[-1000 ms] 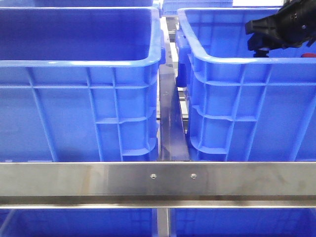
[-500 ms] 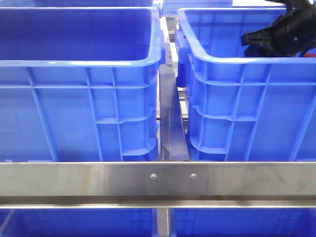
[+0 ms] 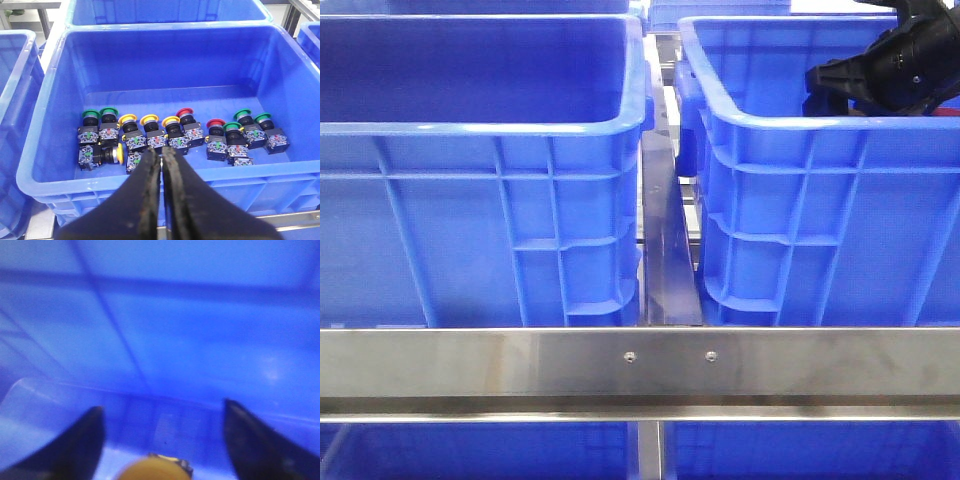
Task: Pick red and yellow buttons and place in box
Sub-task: 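Lower the yellow button beside the red one and open the right gripper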
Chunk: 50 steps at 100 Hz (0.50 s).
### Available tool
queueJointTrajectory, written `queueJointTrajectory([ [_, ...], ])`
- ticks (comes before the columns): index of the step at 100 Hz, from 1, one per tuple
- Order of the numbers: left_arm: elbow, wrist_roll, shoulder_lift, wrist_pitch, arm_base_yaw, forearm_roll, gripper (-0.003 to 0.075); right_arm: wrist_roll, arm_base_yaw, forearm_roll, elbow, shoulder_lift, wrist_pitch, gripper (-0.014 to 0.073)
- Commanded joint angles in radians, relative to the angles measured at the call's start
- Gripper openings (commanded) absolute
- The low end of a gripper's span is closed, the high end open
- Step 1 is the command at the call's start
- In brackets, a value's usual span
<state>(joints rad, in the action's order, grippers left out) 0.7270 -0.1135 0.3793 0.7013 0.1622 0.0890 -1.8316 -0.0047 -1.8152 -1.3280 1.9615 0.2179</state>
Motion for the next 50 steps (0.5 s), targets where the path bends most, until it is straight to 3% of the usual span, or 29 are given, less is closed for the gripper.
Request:
queueJointTrajectory([
  [1, 0.024, -0.010, 0.009, -0.072, -0.003, -0.002, -0.0019, -0.011, -0.004, -0.103, -0.031, -0.077, 0.035, 0.0584],
  [21, 0.024, -0.010, 0.009, -0.072, -0.003, -0.002, -0.0019, -0.011, -0.004, -0.103, -0.016, -0.156, -0.016, 0.0584],
  [50, 0.024, -0.010, 0.009, -0.072, -0.003, -0.002, -0.0019, -0.011, -0.004, -0.085, 0.144, -0.418, -0.163, 0.0582],
])
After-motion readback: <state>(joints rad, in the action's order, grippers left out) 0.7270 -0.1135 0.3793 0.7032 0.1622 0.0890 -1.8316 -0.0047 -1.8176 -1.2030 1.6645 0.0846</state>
